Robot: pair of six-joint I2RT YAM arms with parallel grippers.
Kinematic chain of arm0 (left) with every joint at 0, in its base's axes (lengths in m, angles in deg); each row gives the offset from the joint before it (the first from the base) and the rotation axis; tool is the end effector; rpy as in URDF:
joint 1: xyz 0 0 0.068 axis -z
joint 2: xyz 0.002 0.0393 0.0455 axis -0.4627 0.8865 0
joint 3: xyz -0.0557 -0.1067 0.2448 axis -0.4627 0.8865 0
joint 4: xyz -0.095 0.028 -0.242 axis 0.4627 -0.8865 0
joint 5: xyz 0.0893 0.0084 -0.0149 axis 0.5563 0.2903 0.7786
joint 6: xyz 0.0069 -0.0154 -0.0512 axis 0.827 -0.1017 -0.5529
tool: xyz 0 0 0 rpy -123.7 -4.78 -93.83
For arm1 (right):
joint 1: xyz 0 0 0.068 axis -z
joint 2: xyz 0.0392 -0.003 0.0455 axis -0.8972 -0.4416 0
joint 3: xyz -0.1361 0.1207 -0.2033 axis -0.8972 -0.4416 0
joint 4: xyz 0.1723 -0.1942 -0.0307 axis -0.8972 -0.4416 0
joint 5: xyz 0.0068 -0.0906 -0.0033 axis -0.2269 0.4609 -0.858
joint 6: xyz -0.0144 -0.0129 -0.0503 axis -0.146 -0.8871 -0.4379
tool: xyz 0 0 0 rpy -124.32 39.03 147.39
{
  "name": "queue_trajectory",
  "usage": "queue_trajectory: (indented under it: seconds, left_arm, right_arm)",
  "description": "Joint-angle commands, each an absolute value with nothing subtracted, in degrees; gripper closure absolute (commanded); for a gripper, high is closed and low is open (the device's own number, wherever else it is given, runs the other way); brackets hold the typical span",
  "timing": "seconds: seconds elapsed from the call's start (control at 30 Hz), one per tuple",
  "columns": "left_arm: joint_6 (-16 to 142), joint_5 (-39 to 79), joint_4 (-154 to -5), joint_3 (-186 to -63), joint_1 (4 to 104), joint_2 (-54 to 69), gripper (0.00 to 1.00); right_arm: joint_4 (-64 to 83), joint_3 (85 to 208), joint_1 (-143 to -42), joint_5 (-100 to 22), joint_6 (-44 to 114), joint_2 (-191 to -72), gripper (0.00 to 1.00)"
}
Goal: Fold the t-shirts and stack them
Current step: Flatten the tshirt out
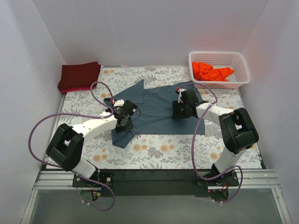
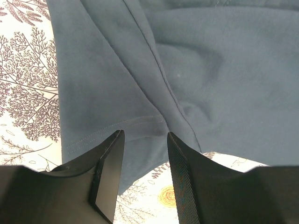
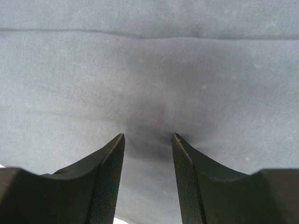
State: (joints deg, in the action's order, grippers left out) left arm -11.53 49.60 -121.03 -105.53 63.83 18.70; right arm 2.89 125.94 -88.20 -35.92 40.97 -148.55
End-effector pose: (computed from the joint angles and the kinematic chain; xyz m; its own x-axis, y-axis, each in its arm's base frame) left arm 0.2284 -0.1515 0.1900 -0.5126 -0.7765 -0.3663 -0.7406 0.6158 -0.2689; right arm 0.3143 0.1455 0.1656 -0.7877 -0.1146 -0.6053 -0.2888 0.9365 0.1986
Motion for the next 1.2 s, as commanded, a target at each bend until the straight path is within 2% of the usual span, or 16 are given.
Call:
queue_trajectory:
  seconds: [0.0,0.63,1.17]
  left_arm:
    - [-12.49,52.47,-121.03,-106.62,64.56,18.88,0.60]
    - [-13.63,53.70,-118.66,-109.52,65.26,22.40,0.60]
    - [-16.09,56.51,-121.11,-106.97,65.35,23.55,0.63]
  right_arm:
    - [3.13,124.46,-88.31,-35.03,40.11,-150.02,0.48]
    - [3.48,123.84,-88.14,-35.65,39.93,-151.43,0.48]
    - [3.74,123.14,-87.61,-35.65,39.67,-151.34,0.48]
